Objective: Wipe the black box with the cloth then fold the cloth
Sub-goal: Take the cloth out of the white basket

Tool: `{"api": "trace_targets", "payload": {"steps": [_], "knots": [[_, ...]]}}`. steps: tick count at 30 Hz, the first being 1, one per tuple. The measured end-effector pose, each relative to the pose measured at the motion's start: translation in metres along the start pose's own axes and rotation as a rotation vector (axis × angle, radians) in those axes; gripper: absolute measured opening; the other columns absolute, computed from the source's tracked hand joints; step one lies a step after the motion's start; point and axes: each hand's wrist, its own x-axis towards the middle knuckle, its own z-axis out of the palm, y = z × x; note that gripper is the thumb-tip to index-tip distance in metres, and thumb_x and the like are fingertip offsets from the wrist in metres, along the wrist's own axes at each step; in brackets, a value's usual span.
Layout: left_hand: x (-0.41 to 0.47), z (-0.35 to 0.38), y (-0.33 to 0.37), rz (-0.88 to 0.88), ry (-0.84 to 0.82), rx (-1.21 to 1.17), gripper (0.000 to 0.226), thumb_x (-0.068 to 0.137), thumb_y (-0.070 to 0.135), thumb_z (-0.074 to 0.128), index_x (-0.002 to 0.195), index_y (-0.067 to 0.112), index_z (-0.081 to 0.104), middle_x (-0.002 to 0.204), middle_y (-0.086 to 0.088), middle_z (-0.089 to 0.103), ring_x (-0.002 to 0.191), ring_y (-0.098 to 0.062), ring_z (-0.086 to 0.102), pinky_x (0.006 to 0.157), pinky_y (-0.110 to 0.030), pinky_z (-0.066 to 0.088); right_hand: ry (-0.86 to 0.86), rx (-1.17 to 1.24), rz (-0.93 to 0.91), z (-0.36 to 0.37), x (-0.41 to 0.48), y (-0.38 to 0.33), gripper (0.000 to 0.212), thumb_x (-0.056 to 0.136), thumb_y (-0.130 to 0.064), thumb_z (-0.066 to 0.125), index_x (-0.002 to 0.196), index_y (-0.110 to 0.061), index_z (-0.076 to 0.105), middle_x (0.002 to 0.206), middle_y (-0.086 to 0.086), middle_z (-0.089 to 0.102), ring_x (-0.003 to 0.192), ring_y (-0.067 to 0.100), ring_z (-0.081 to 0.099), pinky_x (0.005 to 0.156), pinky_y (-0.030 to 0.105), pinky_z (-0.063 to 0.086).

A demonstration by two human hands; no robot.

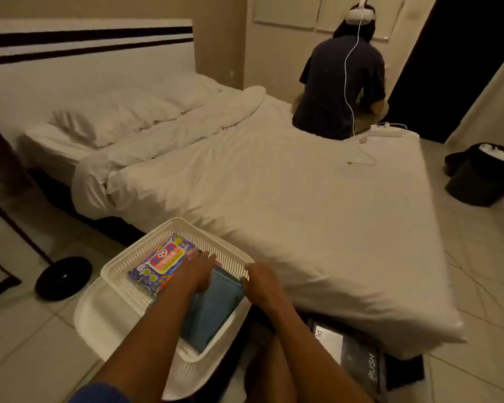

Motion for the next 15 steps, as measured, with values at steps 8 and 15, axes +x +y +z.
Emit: {"api": "trace_targets", "payload": {"steps": [8,15], "knots": [[0.035,0.018,-0.013,0.136,0.056,0.132,0.051,0.094,0.012,0.048,0.145,0.009,0.04,0.152,-0.014,0.039,0.143,-0.028,0.033,0.117,-0.035,0.021,-0.162,-0.097,-0.03,0.038,0.021,-0.02,0.025,0.091,-0.012,0.055,0.109,-0.002,0.069,0.114,0.021,0.068,0.108,0.037,0.063,0.09,0.042,0.051],[0.053,0.031,-0.019,0.138,0.005,0.214,0.061,0.094,0.017,0.05,0.15,0.014,0.028,0.156,-0.01,0.033,0.145,-0.028,0.028,0.121,-0.039,0.014,-0.148,-0.245,-0.03,0.05,0.034,-0.022,0.022,0.092,0.002,0.051,0.104,0.001,0.069,0.111,0.022,0.069,0.107,0.039,0.064,0.09,0.045,0.049]]}}
